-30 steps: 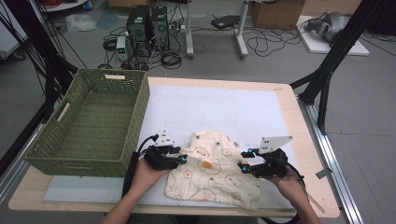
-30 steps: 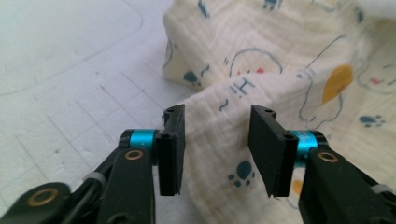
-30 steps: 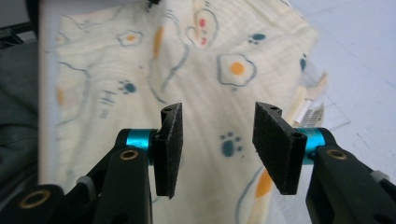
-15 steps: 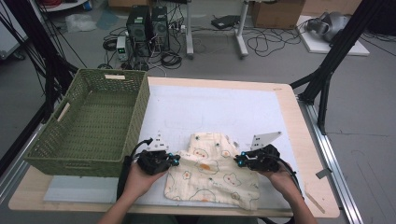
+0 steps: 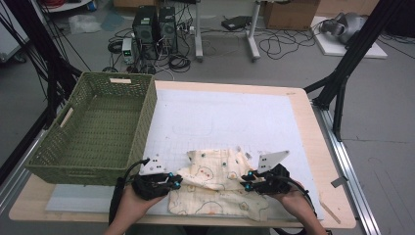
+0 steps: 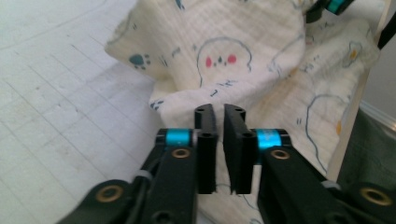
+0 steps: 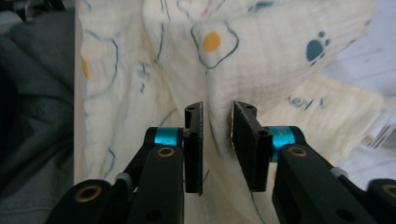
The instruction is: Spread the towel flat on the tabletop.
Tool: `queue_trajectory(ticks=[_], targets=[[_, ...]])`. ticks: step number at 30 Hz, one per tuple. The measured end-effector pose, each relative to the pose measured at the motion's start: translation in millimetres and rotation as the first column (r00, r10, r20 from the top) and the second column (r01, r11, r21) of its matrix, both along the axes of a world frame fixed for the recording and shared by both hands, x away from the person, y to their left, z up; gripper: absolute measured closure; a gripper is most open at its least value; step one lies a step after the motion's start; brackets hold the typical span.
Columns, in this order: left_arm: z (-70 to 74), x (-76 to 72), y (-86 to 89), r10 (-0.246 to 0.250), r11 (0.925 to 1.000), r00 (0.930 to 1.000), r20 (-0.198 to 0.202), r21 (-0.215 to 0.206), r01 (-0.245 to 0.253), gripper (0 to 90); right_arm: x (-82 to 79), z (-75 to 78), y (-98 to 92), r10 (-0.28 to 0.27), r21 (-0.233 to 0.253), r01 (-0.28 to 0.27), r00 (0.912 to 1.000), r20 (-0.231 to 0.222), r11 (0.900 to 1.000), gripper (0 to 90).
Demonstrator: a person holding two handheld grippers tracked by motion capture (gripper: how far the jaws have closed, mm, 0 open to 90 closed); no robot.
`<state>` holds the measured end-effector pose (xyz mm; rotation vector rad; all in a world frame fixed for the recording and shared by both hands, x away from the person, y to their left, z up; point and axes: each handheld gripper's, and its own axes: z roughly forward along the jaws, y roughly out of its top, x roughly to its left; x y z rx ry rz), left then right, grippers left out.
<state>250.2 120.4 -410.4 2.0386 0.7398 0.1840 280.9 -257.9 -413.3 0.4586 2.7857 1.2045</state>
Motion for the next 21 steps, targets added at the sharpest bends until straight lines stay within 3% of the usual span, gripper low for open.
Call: queue_trajectory(ticks=[5, 10, 14, 21], targets=[[13.7, 16.1, -6.1, 0.020, 0.9989, 0.9987, 0.046, -0.044, -0.018, 73.4, 10.3, 24.8, -8.4, -0.043, 0.066, 0.040, 0.9984, 0.036, 0.997, 66.4], [13.5, 34.8, -19.9, 0.034, 0.9988, 0.9978, 0.058, -0.037, -0.032, 71.7, 28.5, 29.3, -14.0, -0.104, 0.096, 0.098, 0.9930, 0.058, 0.991, 65.8], [4.7, 48.9, -28.9, 0.062, 0.9979, 0.9974, 0.037, 0.014, -0.063, 62.9, 46.5, 16.9, -12.5, -0.151, 0.047, 0.149, 0.9881, 0.033, 0.988, 63.6], [-13.4, 68.3, -39.5, 0.107, 0.9924, 0.9938, -0.032, 0.066, -0.104, 53.2, 70.9, -9.0, -0.8, -0.173, -0.025, 0.173, 0.9849, -0.009, 0.985, 62.4]])
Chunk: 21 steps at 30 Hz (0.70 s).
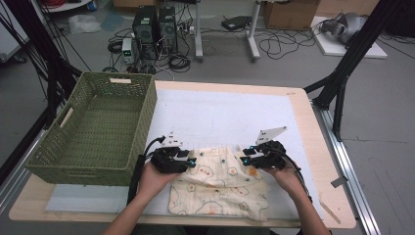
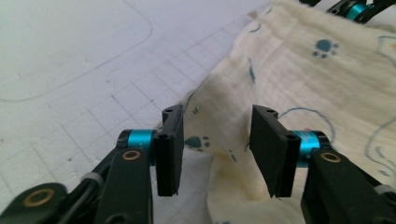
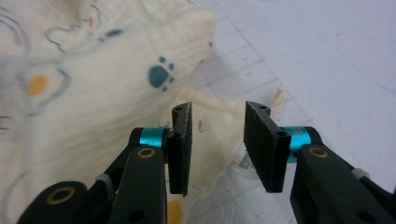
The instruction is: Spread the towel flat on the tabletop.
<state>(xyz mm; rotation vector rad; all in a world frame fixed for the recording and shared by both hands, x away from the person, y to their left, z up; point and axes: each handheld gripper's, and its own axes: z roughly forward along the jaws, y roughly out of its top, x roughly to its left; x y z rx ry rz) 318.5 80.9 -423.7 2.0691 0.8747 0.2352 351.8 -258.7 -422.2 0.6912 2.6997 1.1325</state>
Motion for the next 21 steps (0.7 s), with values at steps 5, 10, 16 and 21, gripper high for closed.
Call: queue_trajectory(ticks=[5, 10, 16, 21], targets=[[-12.2, 8.2, -9.4, -0.011, 0.9977, 0.9995, -0.030, 0.067, 0.013, 69.4, 5.6, -13.3, 8.1, 0.012, -0.046, -0.013, 0.9995, -0.028, 0.999, 66.7], [-11.0, 9.2, -10.5, 0.018, 0.9970, 0.9998, 0.004, 0.075, -0.018, 87.1, 5.6, -13.3, 10.5, 0.043, -0.055, -0.045, 0.9988, -0.022, 0.997, 87.0], [2.2, 15.9, 2.2, 0.169, 0.9856, 0.9813, 0.093, 0.000, -0.169, 87.8, 7.3, -1.6, 4.3, 0.001, -0.061, 0.002, 0.9983, 0.058, 0.998, 88.5], [15.1, 31.4, 0.8, 0.321, 0.9472, 0.9239, 0.209, -0.071, -0.313, 86.0, 21.0, 19.5, -15.8, -0.152, 0.001, 0.153, 0.9767, 0.152, 0.988, 87.8]])
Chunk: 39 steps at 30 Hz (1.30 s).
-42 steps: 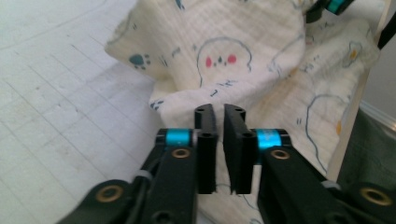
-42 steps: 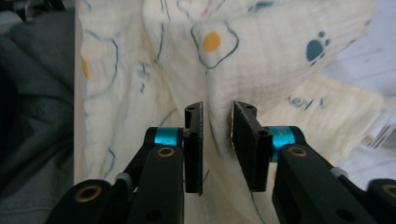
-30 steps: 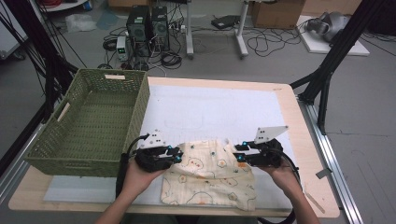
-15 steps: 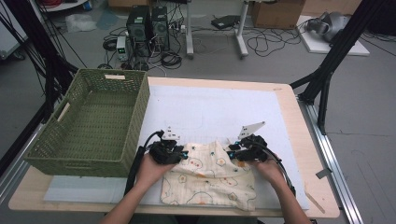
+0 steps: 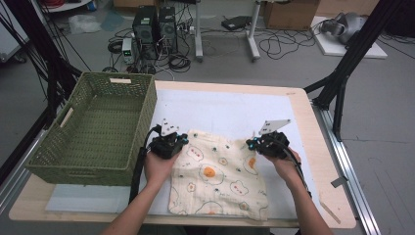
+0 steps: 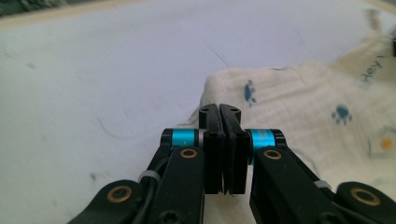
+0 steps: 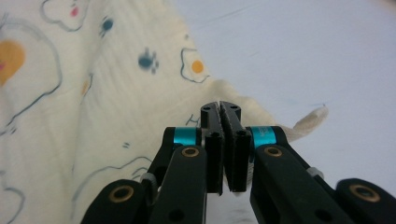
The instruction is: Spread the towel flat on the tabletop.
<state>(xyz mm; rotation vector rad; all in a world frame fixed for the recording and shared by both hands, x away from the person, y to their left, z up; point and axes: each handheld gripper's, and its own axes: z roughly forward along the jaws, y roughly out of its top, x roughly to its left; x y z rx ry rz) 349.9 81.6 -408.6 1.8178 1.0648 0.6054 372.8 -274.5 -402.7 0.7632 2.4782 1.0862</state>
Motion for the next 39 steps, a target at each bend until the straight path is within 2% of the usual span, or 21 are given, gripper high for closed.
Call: queue_trajectory(ticks=[1, 2, 3, 4, 6, 7, 8, 11, 13, 16, 18, 19, 21, 24, 29, 31, 35, 39], targets=[[0.2, 3.6, -2.0, 0.035, 0.9993, 0.9989, 0.030, 0.007, -0.036, 78.8, 2.0, 2.8, -2.5, -0.041, 0.009, 0.040, 0.9987, 0.031, 0.999, 82.1], [-0.7, 7.6, -2.8, 0.059, 0.9982, 0.9978, 0.030, 0.013, -0.059, 70.1, 5.2, 5.4, -6.4, -0.090, 0.032, 0.089, 0.9948, 0.049, 0.996, 80.8], [-2.7, 10.9, -2.5, 0.066, 0.9978, 0.9977, 0.015, 0.005, -0.066, 67.1, 8.0, 6.4, -10.4, -0.112, 0.052, 0.109, 0.9929, 0.040, 0.993, 78.4], [-4.9, 12.7, -2.0, 0.072, 0.9974, 0.9974, 0.001, 0.011, -0.072, 64.2, 9.9, 6.0, -13.7, -0.127, 0.048, 0.125, 0.9913, 0.036, 0.991, 76.7], [-8.6, 13.3, -1.5, 0.063, 0.9969, 0.9975, -0.031, 0.049, -0.061, 60.2, 10.9, 2.5, -18.6, -0.128, 0.049, 0.128, 0.9918, 0.003, 0.991, 72.1], [-10.1, 12.2, -1.4, 0.039, 0.9973, 0.9983, -0.045, 0.065, -0.036, 58.6, 10.2, 0.9, -20.6, -0.113, 0.058, 0.115, 0.9932, -0.027, 0.992, 70.9], [-11.7, 8.5, -1.7, 0.020, 0.9972, 0.9990, -0.041, 0.072, -0.017, 58.8, 7.8, -0.8, -21.3, -0.098, 0.070, 0.102, 0.9940, -0.048, 0.992, 69.6], [-12.7, -0.3, -1.3, -0.020, 0.9981, 0.9985, -0.050, 0.057, 0.022, 59.5, -4.5, -5.7, -20.4, -0.052, 0.059, 0.056, 0.9969, -0.059, 0.997, 63.7], [-13.9, -7.9, -0.7, -0.051, 0.9945, 0.9979, -0.040, 0.089, 0.055, 60.0, -13.8, -9.3, -19.8, -0.019, 0.070, 0.025, 0.9966, -0.080, 0.997, 60.1], [-16.6, -17.0, 3.7, -0.070, 0.9897, 0.9960, -0.055, 0.122, 0.076, 60.2, -28.6, -12.9, -19.4, 0.018, 0.062, -0.012, 0.9947, -0.101, 0.998, 56.3], [-18.5, -20.7, 6.8, -0.068, 0.9926, 0.9960, -0.058, 0.097, 0.073, 60.1, -37.5, -14.9, -20.2, 0.029, 0.054, -0.024, 0.9949, -0.096, 0.998, 56.0], [-19.3, -22.0, 8.0, -0.069, 0.9934, 0.9954, -0.067, 0.086, 0.075, 60.1, -41.5, -16.8, -21.8, 0.031, 0.065, -0.025, 0.9946, -0.099, 0.998, 55.6], [-20.7, -24.5, 8.7, -0.081, 0.9919, 0.9937, -0.078, 0.092, 0.088, 60.0, -47.2, -19.7, -24.4, 0.036, 0.092, -0.027, 0.9941, -0.102, 0.995, 54.4], [-21.4, -29.8, 9.2, -0.099, 0.9898, 0.9928, -0.067, 0.096, 0.105, 59.7, -52.3, -22.6, -25.9, 0.041, 0.113, -0.029, 0.9937, -0.104, 0.993, 50.4], [-21.2, -37.8, 8.3, -0.125, 0.9883, 0.9913, -0.041, 0.083, 0.128, 57.7, -52.9, -21.4, -26.9, 0.032, 0.139, -0.018, 0.9949, -0.096, 0.990, 44.7], [-20.7, -38.6, 8.6, -0.133, 0.9889, 0.9902, -0.043, 0.061, 0.136, 56.9, -52.5, -20.3, -27.2, 0.028, 0.149, -0.016, 0.9966, -0.077, 0.989, 43.3], [-19.1, -37.9, 9.8, -0.142, 0.9894, 0.9891, -0.037, 0.023, 0.143, 56.3, -51.3, -18.0, -28.5, 0.010, 0.183, 0.004, 0.9973, -0.073, 0.983, 39.8], [-20.1, -36.9, 8.8, -0.149, 0.9886, 0.9880, -0.042, 0.014, 0.150, 55.5, -48.5, -18.9, -28.2, -0.002, 0.198, 0.018, 0.9969, -0.079, 0.980, 36.0]])
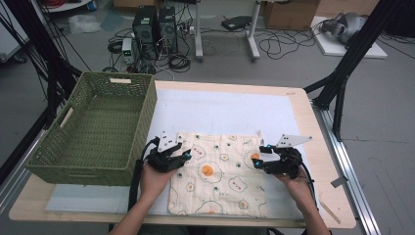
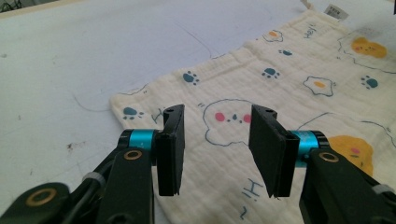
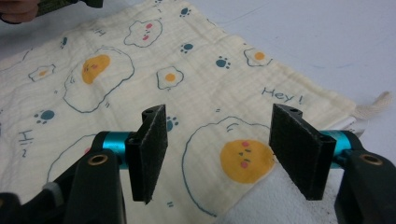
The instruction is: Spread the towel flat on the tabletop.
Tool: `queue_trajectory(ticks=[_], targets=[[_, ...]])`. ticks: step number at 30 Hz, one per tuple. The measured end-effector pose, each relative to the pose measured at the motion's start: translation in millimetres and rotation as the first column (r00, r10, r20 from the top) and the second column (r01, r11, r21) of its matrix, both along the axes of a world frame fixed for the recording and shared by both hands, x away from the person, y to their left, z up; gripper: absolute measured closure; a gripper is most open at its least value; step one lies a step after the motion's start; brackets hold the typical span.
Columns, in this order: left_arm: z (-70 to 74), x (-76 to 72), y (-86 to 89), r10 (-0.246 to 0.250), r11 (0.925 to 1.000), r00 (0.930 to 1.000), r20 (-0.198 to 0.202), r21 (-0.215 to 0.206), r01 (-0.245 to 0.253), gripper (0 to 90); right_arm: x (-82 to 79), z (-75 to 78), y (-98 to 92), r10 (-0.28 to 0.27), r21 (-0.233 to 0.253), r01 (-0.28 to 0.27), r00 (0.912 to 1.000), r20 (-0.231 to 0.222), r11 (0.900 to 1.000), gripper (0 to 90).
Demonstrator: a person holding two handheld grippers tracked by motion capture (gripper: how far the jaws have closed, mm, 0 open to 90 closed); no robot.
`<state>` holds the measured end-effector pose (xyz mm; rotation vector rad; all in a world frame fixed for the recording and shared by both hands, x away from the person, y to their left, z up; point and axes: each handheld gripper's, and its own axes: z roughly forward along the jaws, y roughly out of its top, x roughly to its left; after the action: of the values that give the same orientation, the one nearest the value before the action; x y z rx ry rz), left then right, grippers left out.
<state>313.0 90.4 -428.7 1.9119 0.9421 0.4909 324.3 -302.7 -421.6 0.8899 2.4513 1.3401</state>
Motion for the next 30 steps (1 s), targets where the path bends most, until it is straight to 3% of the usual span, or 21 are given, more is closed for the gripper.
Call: queue_trajectory(ticks=[6, 10, 17, 30], targets=[[-0.9, 0.4, -2.0, -0.013, 0.9999, 0.9999, -0.003, -0.009, 0.013, 54.1, 0.2, -1.6, 2.9, -0.017, -0.018, 0.017, 0.9998, -0.004, 1.000, 29.5], [-1.3, 1.3, -0.5, -0.007, 1.0000, 1.0000, -0.006, 0.001, 0.007, 53.3, -0.3, -1.9, 3.8, -0.018, 0.009, 0.018, 0.9993, -0.032, 1.000, 24.9], [0.6, 1.3, 1.7, 0.000, 1.0000, 1.0000, 0.001, -0.002, 0.000, 53.4, -0.3, -1.6, 8.4, -0.016, 0.008, 0.016, 0.9993, -0.035, 1.000, 18.4], [1.1, 3.2, 1.5, 0.001, 1.0000, 1.0000, 0.004, -0.006, -0.001, 53.4, -0.2, -3.1, 13.4, 0.003, -0.033, -0.004, 0.9997, -0.025, 0.999, 18.2]])
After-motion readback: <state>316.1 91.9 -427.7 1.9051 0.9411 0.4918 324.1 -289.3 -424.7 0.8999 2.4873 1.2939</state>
